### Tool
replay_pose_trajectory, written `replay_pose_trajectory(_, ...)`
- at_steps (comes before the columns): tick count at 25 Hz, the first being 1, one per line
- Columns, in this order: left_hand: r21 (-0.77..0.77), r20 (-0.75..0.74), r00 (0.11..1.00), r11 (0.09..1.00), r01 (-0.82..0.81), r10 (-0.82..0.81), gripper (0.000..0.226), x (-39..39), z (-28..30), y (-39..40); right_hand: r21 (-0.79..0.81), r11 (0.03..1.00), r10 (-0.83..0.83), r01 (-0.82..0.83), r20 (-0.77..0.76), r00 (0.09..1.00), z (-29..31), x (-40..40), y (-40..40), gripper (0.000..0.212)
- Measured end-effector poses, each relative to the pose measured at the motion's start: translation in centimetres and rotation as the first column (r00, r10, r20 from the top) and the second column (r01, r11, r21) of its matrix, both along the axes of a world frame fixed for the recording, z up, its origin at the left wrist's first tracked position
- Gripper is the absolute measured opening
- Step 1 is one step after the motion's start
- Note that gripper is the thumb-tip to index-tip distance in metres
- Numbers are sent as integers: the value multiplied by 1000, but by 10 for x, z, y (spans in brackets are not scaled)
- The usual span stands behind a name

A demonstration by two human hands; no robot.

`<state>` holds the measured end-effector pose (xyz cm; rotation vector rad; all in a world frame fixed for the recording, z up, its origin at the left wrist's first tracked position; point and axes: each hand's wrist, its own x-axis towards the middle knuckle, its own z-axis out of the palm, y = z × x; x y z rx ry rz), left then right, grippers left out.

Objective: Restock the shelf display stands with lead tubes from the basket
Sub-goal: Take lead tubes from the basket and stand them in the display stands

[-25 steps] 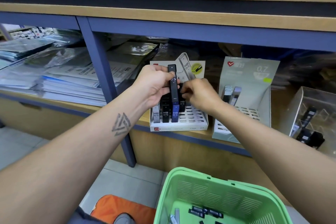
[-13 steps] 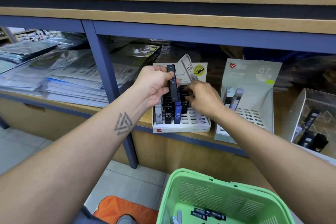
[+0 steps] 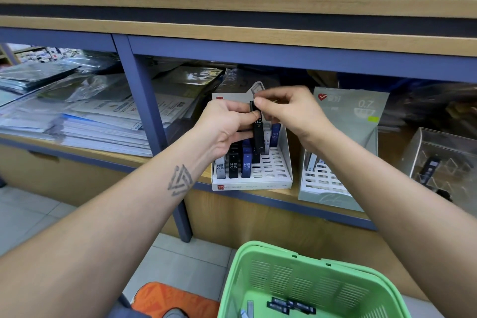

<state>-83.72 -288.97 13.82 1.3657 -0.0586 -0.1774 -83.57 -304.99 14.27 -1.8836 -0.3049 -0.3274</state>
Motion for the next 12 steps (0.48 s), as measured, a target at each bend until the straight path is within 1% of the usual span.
replay_pose_trajectory(1, -6, 8, 1000, 1000, 16, -16, 20, -1, -1, -2, -49, 999, -5, 5, 1, 1000, 3, -2, 0, 10)
replay_pose_trajectory(3, 34, 29, 999, 999, 32, -33, 25, -3, -2, -6, -68, 998, -15, 12, -42, 999, 7, -5, -7, 9)
replay_pose_trajectory(4, 127, 71, 997, 992, 15, -24, 27, -3, -2, -6, -70, 997, -24, 19, -64, 998, 6, -5, -11, 9)
replay_pose_trajectory(5, 312, 160, 987, 950, -35, -16, 28, -1, -3, -4, -94, 995, -40, 33, -68, 997, 5, -5, -14, 13)
replay_pose_trajectory(6, 541, 281, 959, 832, -122, -42, 27, 3, -4, -1, -152, 987, -64, 55, -55, 996, 0, -4, -17, 17)
replay_pose_trajectory(7, 716, 386, 916, 661, -223, -110, 26, 5, -6, 3, -236, 968, -90, 80, -32, 995, -5, -4, -18, 20)
replay_pose_trajectory(8, 809, 441, 876, 508, -295, -194, 25, 7, -9, 6, -325, 940, -113, 105, -6, 994, -13, -3, -17, 21)
replay_pose_trajectory(9, 856, 449, 849, 405, -320, -278, 25, 8, -12, 8, -393, 911, -129, 127, 21, 991, -20, -4, -15, 18)
replay_pose_trajectory(10, 882, 442, 824, 339, -327, -354, 26, 9, -17, 10, -430, 891, -141, 147, 46, 989, -27, -4, -13, 13)
replay_pose_trajectory(12, 916, 397, 792, 256, -309, -463, 27, 10, -27, 12, -444, 879, -156, 174, 76, 985, -37, -5, -8, 8)
